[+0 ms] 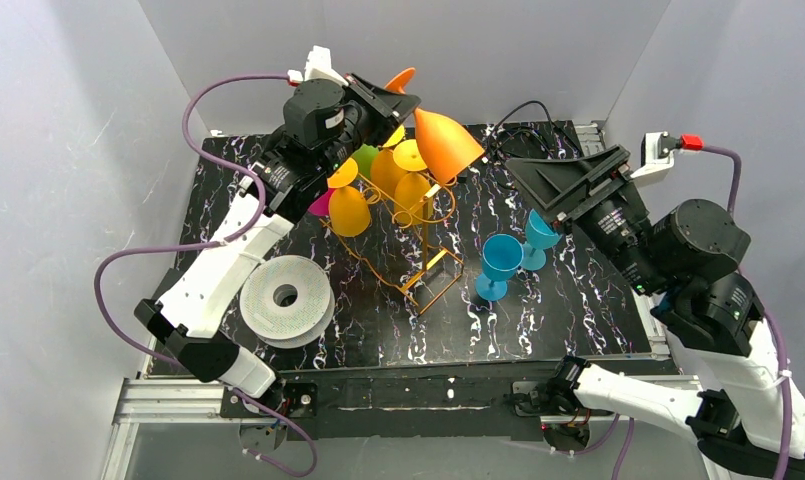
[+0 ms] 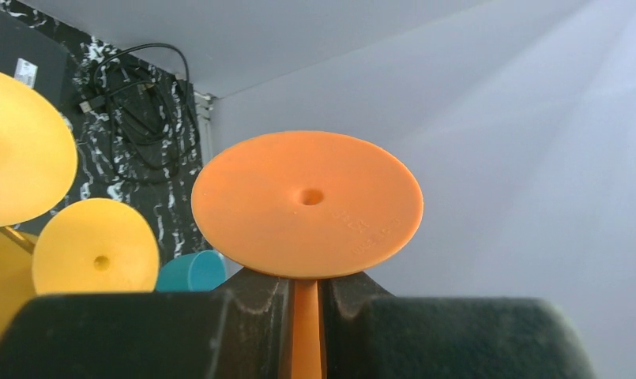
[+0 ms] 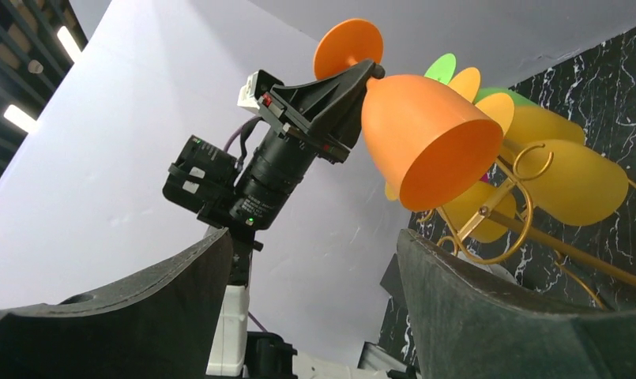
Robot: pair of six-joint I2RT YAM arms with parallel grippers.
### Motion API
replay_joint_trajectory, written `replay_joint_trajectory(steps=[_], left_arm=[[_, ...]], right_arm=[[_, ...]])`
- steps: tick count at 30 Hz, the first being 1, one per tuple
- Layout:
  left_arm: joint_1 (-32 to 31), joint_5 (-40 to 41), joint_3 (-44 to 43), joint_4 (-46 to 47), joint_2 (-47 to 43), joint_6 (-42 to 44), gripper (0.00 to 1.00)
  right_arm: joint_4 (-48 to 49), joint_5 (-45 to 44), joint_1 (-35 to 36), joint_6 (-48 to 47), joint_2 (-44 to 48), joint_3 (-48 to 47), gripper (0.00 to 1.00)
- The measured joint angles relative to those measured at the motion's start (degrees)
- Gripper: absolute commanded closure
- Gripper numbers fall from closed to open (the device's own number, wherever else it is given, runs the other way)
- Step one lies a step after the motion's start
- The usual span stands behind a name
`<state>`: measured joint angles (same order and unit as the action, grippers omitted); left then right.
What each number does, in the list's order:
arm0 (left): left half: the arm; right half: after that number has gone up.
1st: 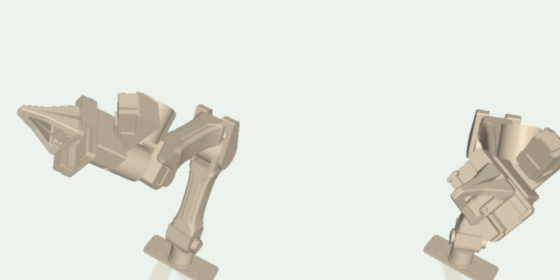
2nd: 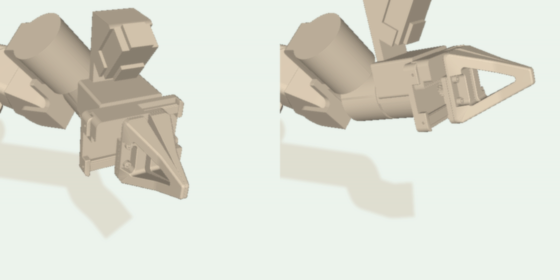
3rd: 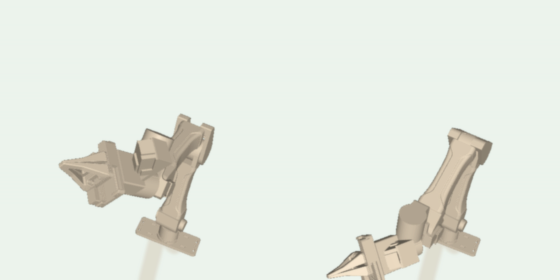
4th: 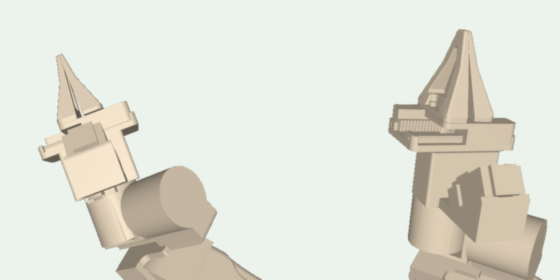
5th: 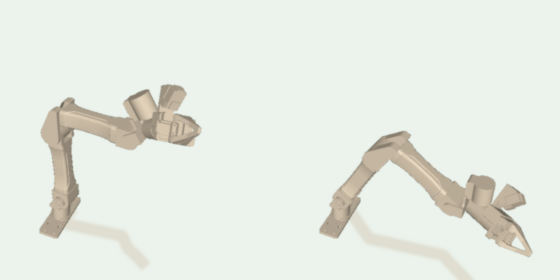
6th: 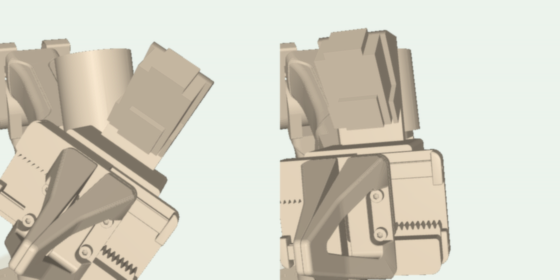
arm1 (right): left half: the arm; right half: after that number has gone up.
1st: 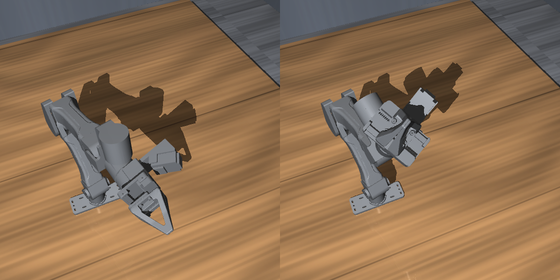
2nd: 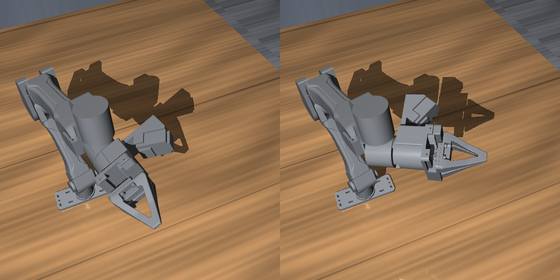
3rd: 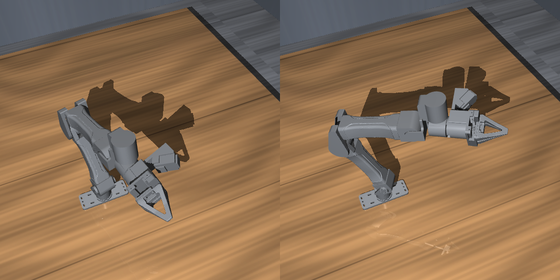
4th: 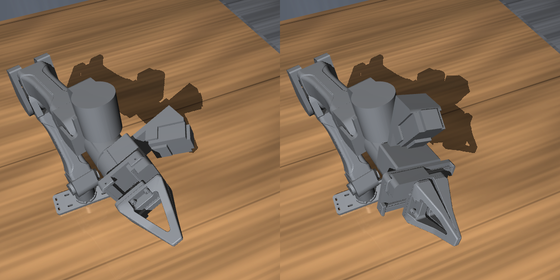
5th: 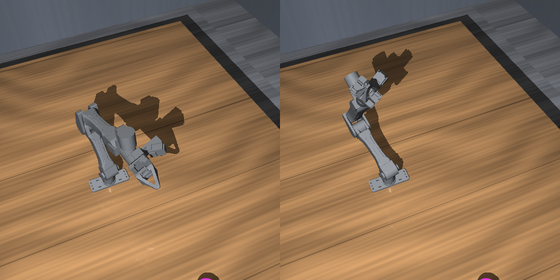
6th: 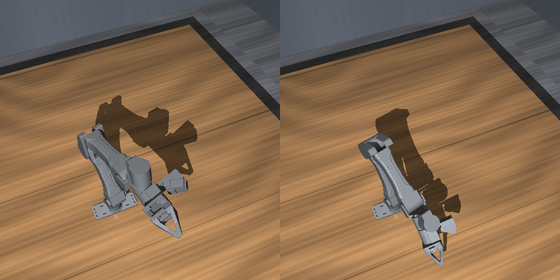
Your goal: Take the wine glass off the wine glass rack
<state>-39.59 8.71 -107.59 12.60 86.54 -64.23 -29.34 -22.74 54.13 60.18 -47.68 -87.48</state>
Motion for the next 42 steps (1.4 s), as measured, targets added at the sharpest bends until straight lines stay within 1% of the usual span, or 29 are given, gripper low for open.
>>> replay_joint_trajectory(steps=[7,11,18,30,38,42], left_arm=[[1.1,0.2,-1.3,1.5,0.0,-5.6,1.00],[2.3,-1.0,-2.2,2.1,0.5,-9.4,1.00],[3.1,-2.2,-2.1,3.3,1.1,-13.8,1.00],[3.1,-3.8,-1.7,5.5,1.1,-17.1,1.00],[3.1,-5.1,-1.9,5.4,1.5,-18.5,1.00],[3.1,-5.6,-3.1,5.4,2.4,-18.9,1.00]], right_arm=[[4.0,-2.3,0.0,-2.1,-3.0,0.0,0.18],[6.2,-3.4,0.0,-2.8,-4.1,0.1,0.18],[12.1,-5.4,0.0,-3.2,-3.8,4.5,0.22],[17.4,-8.5,0.0,-4.5,-5.0,5.5,0.30],[17.7,-8.2,-0.6,-5.0,-9.6,2.4,0.34],[17.6,-7.6,-1.4,-4.9,-11.5,0.4,0.38]])
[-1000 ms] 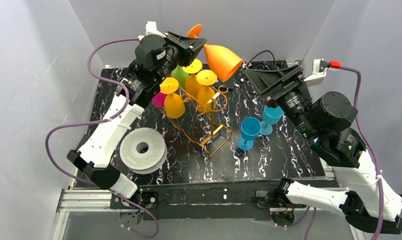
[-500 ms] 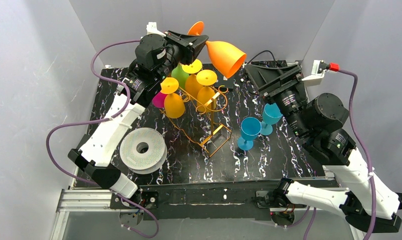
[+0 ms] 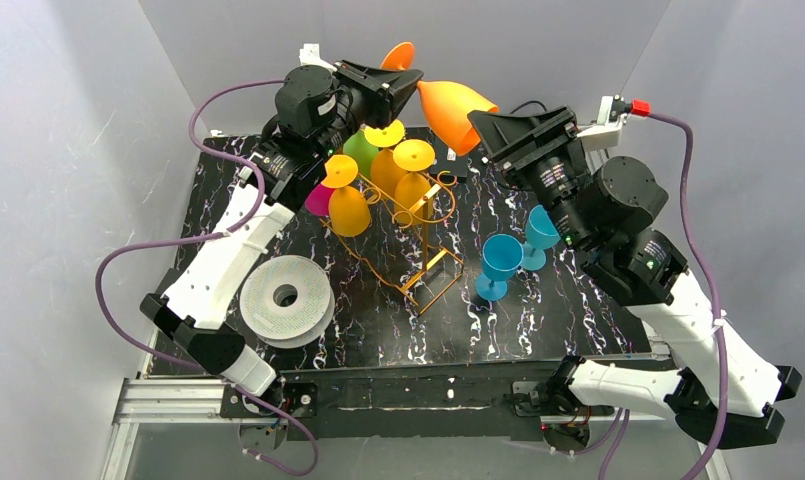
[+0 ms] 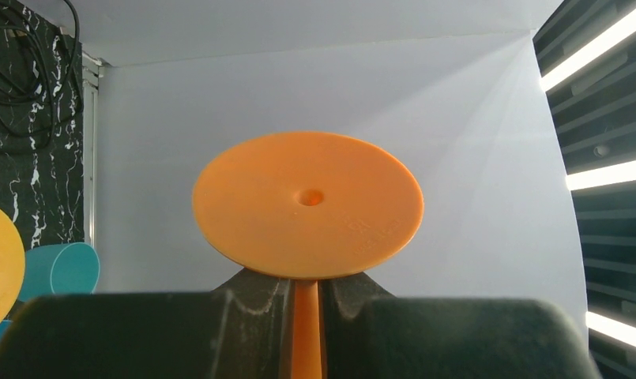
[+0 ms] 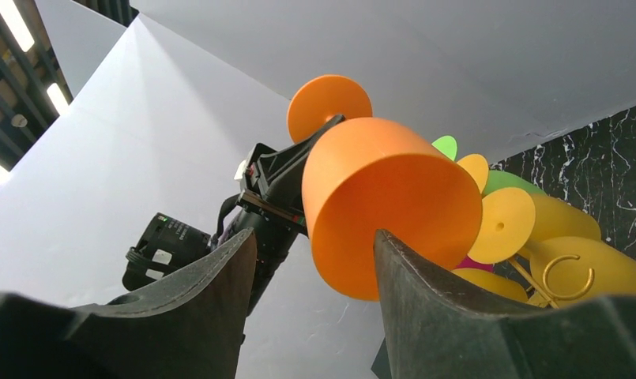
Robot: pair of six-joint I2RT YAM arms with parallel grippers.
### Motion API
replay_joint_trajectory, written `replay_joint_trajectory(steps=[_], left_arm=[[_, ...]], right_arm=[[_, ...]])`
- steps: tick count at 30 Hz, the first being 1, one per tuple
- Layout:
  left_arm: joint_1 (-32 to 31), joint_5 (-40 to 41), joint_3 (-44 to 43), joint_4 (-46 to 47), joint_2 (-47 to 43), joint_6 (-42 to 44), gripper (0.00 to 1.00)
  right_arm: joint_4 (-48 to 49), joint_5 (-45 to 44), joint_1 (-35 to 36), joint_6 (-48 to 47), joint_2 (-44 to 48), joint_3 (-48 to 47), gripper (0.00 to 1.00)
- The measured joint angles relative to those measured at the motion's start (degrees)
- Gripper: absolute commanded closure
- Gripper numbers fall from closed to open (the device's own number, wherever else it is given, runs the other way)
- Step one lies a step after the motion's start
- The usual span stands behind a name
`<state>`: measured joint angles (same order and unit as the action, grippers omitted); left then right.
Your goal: Take the wine glass off the wine glass rack
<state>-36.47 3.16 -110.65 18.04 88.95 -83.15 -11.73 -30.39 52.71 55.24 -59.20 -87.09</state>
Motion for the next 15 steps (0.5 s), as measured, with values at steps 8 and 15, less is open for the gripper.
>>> replay_joint_trajectory(steps=[8,15], left_arm=[[0.0,-0.2,0.0,-0.4,0.2,0.0,1.00],[0.0,-0.5,0.0,-0.3,0.2,0.0,1.00]], right_arm=[[-0.3,1.7,-2.0,1.2,-1.4,-2.2,0.50],[-1.2,3.8,-4.0,3.2,-2.6,-2.4,0.56]])
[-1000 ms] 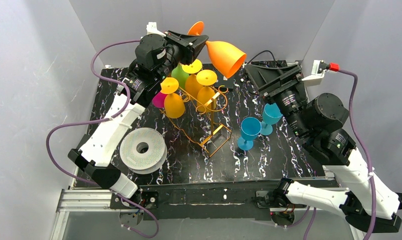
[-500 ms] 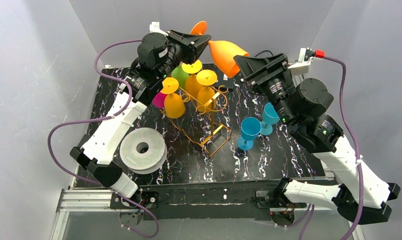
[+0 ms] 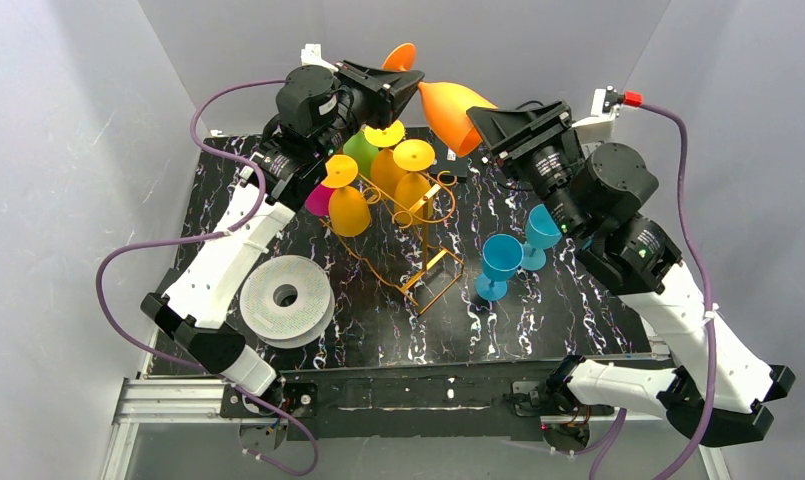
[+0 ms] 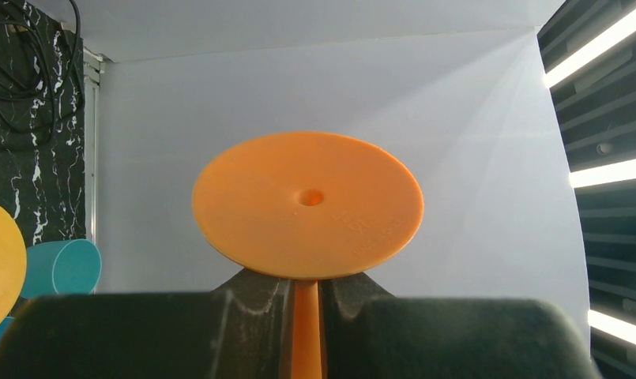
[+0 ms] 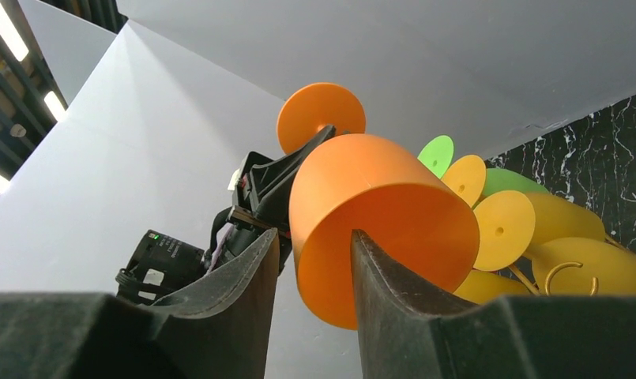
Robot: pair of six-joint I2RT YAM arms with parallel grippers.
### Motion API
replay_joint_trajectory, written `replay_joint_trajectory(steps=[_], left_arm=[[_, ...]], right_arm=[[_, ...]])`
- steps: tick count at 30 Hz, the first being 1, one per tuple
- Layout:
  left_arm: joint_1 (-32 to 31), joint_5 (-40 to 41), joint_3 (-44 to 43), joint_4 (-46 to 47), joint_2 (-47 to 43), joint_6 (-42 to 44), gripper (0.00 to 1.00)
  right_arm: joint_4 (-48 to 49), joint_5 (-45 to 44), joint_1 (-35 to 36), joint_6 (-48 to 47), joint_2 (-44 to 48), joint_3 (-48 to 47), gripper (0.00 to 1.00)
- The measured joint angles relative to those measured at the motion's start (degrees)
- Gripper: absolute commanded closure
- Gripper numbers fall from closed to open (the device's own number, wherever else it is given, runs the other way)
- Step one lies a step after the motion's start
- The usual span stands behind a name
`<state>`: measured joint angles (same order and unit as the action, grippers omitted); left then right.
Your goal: Take the wine glass off the wine glass rack
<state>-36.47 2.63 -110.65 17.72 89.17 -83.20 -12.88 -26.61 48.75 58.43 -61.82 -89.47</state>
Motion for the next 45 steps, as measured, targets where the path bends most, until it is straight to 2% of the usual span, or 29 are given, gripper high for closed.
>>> replay_joint_trajectory(steps=[5,16,22,26,32,35,41,45], left_arm=[[0.0,-0.1,0.0,0.0,0.0,0.0,1.00],[0.0,-0.5,0.0,0.0,0.3,0.8,1.00],[0.0,-0.6,0.0,-0.3,0.4,1.7,1.00],[0.0,-0.6,0.0,-0.5,0.5,2.3,1.00],[0.0,-1.1,-1.3,-1.4,0.7,3.3,0.99],[0.1,-1.2,-1.6,-1.4,0.7,4.0,0.88],[0.1,-1.7,-1.7,-1.2,0.7,6.4,0.44],[0.1,-1.8,-1.7,-0.7,0.4,8.9,0.24]], right_arm=[[-0.9,1.5,-1.0,1.4,-0.7,0.0,0.62],[-2.8,4.5,-3.0,3.5,-1.8,-1.6,0.67],[-3.7,6.0,-3.8,4.8,-2.3,-1.9,0.79],[-3.7,6.5,-3.8,5.8,-2.3,-1.9,0.99],[-3.1,7.7,-4.0,7.2,-2.3,-1.9,0.99],[-2.6,8.1,-4.1,7.4,-2.3,-1.9,0.99],[-1.5,8.6,-4.1,7.2,-2.2,-1.9,0.99],[-1.6,8.6,-4.2,6.5,-2.3,-1.9,0.99]])
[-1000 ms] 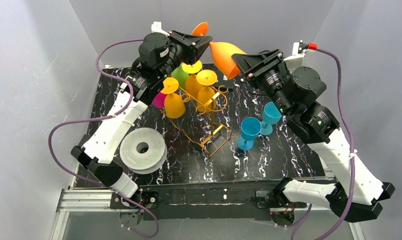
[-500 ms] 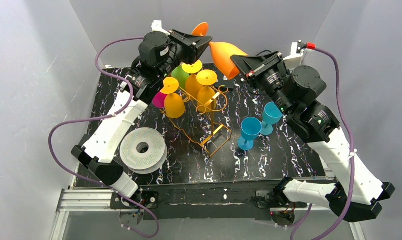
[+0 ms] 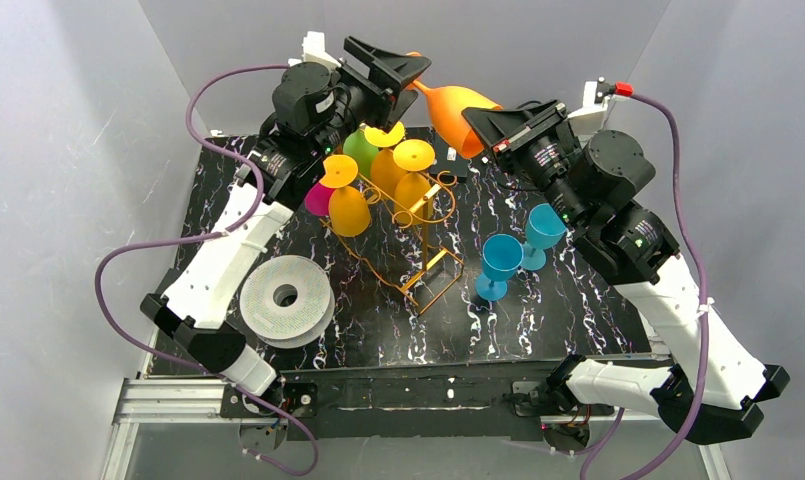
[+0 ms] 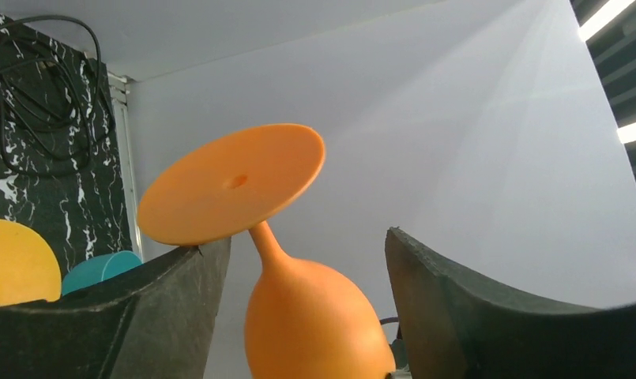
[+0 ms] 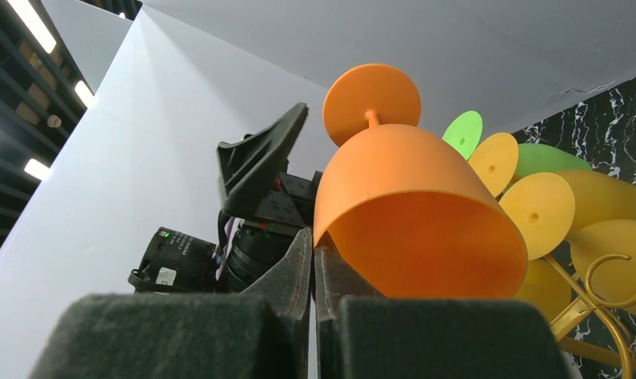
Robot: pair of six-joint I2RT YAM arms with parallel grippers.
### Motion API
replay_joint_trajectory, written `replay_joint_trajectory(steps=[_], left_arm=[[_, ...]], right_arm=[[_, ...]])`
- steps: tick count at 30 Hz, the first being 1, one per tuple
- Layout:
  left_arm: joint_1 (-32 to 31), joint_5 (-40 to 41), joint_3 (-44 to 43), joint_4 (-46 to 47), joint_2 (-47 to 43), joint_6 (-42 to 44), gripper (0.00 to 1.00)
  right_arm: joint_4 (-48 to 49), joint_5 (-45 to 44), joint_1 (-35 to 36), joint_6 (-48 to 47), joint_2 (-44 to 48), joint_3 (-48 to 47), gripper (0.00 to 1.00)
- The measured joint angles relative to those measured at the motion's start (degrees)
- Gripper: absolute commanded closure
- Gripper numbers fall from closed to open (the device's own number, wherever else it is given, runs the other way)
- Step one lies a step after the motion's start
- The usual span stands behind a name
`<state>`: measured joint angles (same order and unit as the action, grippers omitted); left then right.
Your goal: Take the wine glass off the wine glass rack
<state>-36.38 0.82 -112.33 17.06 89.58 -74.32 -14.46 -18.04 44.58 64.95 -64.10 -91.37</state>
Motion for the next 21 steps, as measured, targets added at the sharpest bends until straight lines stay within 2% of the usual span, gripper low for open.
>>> replay_joint_trajectory(steps=[6,14,21], left_arm=[[0.0,0.1,0.2,0.2,-1.6,3.1,0.15],[0.0,0.0,0.5,0.1,-3.4,6.6,0.12],[0.0,-2.3,0.4,-3.7,-4.7,14.7,0.09]], right_arm=[[0.1,-0.3,0.0,-1.3,0.0,0.0,0.99],[0.5,-0.9,-0.8,-3.3,-1.2,-2.3,0.99],[-2.3,-1.1,-2.5,-5.9,-2.8,-7.8,0.99]])
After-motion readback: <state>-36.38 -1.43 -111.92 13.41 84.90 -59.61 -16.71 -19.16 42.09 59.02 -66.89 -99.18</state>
